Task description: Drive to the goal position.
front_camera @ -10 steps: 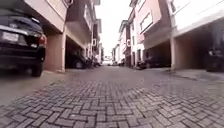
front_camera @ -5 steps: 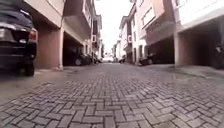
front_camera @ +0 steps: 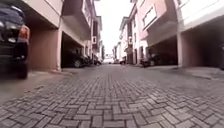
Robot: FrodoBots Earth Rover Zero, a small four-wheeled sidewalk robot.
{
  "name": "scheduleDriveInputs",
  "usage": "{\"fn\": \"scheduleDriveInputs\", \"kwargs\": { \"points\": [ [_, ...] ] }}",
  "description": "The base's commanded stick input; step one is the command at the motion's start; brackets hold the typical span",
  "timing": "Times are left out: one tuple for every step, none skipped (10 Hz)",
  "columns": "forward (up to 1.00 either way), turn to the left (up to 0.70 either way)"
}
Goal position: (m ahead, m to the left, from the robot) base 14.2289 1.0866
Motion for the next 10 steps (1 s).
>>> {"fn": "scheduleDriveInputs", "kwargs": {
  "points": [
    [0.7, 0.0],
    [0.7, 0.0],
    [0.7, 0.0],
    [0.7, 0.0],
    [0.7, 0.0],
    [0.7, 0.0],
    [0.7, 0.0],
    [0.7, 0.0],
    [0.7, 0.0],
    [0.7, 0.0]
  ]
}}
